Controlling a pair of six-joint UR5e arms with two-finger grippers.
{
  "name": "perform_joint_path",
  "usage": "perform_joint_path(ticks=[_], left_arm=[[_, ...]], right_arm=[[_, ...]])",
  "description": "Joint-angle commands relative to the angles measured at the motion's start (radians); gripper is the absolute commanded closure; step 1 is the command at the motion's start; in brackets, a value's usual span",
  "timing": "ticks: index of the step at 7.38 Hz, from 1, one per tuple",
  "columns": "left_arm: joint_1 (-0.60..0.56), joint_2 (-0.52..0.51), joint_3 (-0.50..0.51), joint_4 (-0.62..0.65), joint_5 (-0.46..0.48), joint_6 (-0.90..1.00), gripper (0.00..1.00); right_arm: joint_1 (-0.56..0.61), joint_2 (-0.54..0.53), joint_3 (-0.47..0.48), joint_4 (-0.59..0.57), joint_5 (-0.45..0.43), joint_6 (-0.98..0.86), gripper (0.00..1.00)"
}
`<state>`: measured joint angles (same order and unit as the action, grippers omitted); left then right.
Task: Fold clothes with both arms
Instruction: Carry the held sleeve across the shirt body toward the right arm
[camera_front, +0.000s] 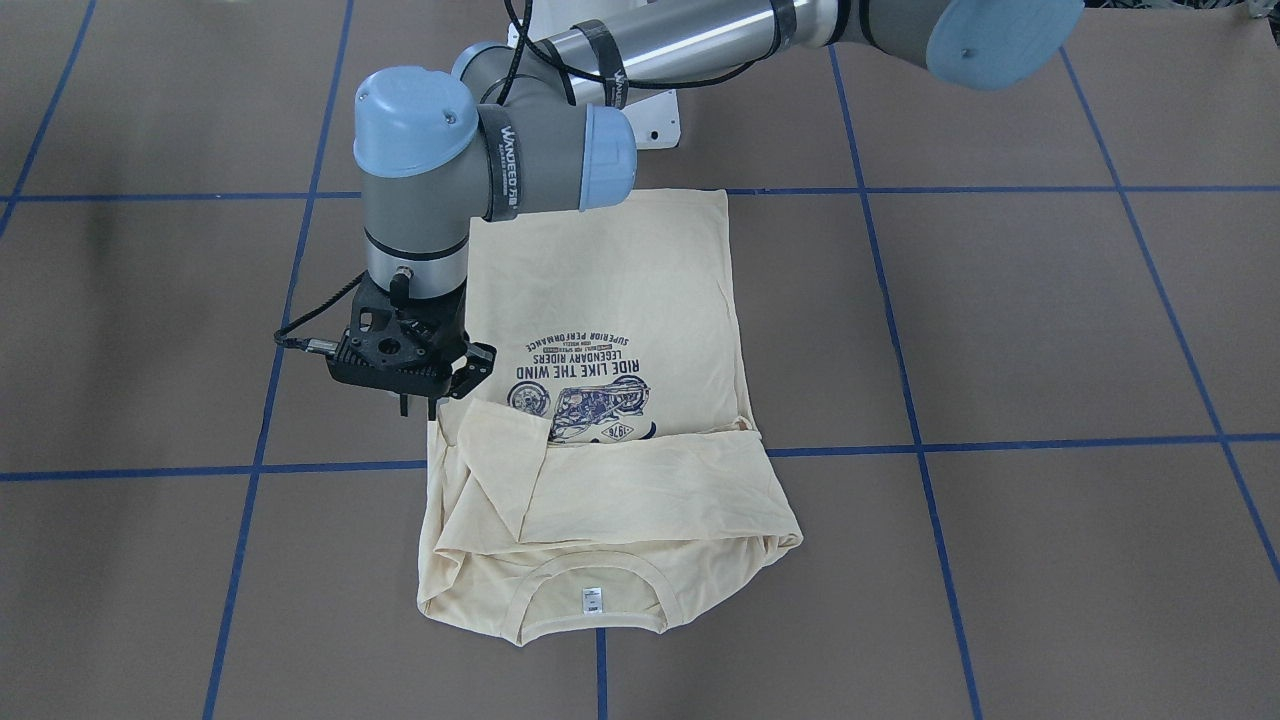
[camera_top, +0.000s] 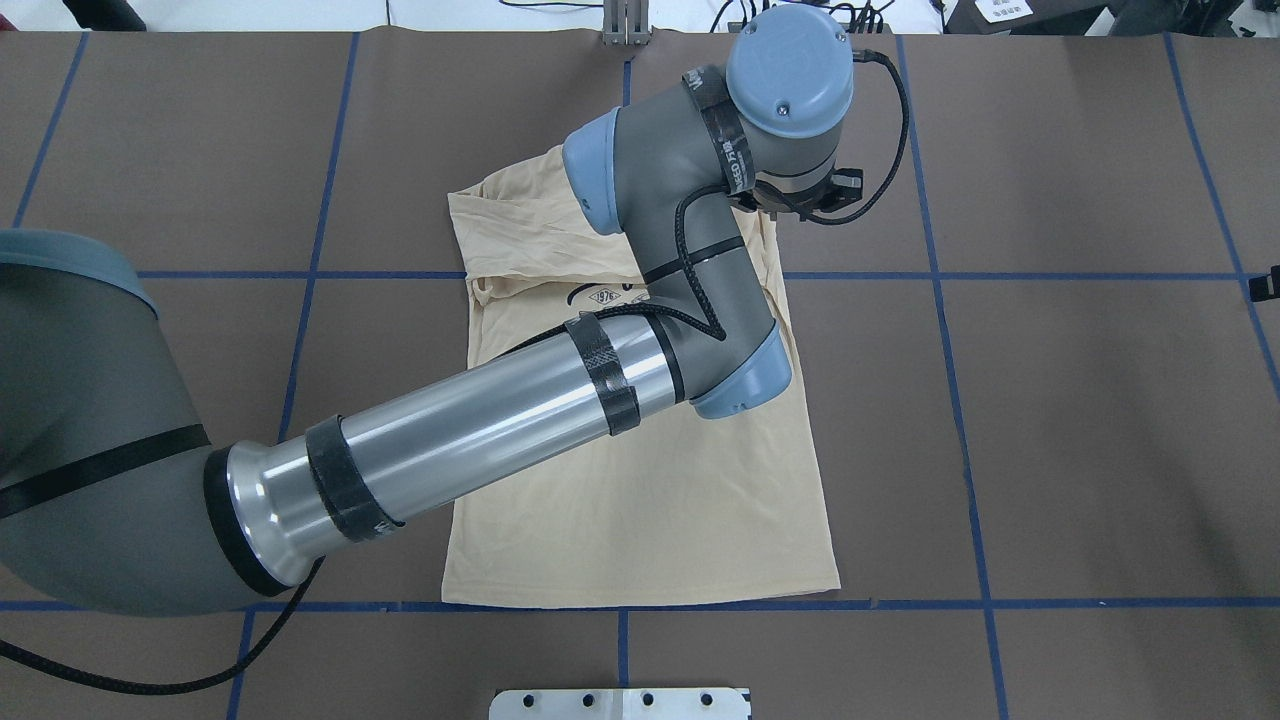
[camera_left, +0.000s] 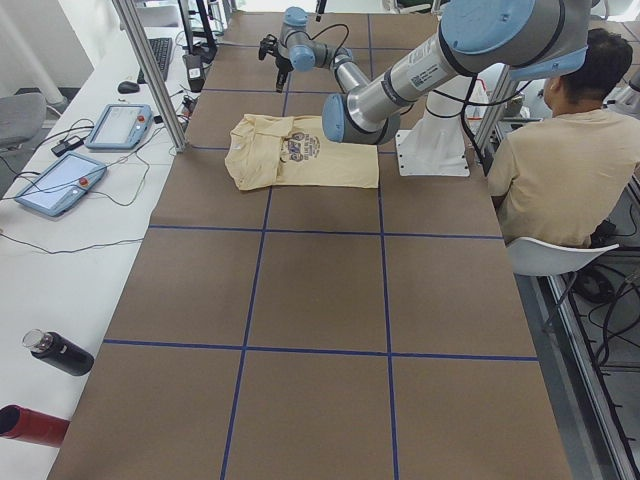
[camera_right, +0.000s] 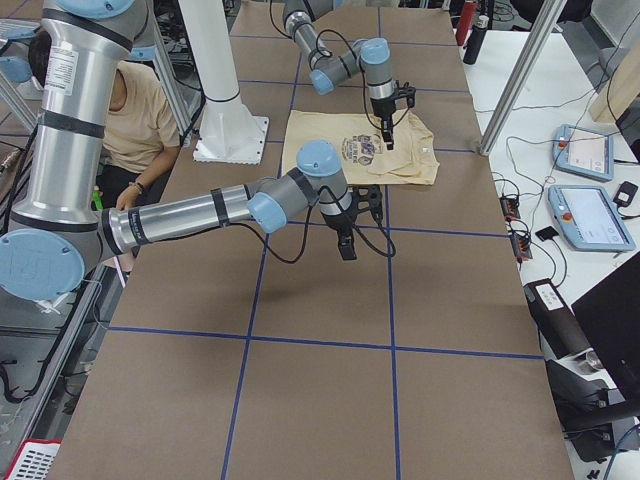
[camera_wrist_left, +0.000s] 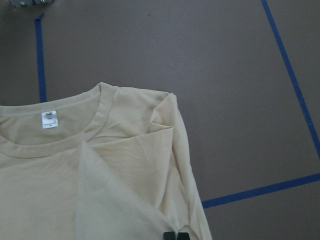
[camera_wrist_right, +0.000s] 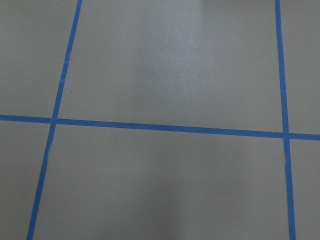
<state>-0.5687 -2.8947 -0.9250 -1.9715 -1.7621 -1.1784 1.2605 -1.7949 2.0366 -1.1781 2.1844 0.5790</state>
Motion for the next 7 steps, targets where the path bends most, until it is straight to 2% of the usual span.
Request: perform_joint_path(ticks=[1, 2, 3, 5, 6, 7], left_arm=[[0.007, 0.003, 0.008, -0.040, 0.003, 0.044, 0.00], [0.004, 0.008, -0.006, 0.017, 0.001, 0.156, 0.00], [0.004, 0.075, -0.094, 0.054, -0.003, 0.242, 0.00], [0.003, 0.359, -0.448, 0.059, -0.007, 0.336, 0.00], [0.003, 0.484, -0.597, 0.057, -0.008, 0.356, 0.00], [0.003, 0.585, -0.698, 0.059, -0.028, 0.374, 0.00]], right_arm=[[-0.001, 0.002, 0.001, 0.000, -0.002, 0.001, 0.00], [-0.001, 0.021, 0.004, 0.000, -0.006, 0.031, 0.00], [-0.003, 0.041, 0.008, 0.000, 0.000, 0.130, 0.00], [-0.079, 0.043, 0.052, 0.017, -0.012, 0.296, 0.00], [-0.152, 0.043, 0.092, 0.017, -0.038, 0.393, 0.00], [-0.247, 0.040, 0.144, 0.017, -0.102, 0.509, 0.00]])
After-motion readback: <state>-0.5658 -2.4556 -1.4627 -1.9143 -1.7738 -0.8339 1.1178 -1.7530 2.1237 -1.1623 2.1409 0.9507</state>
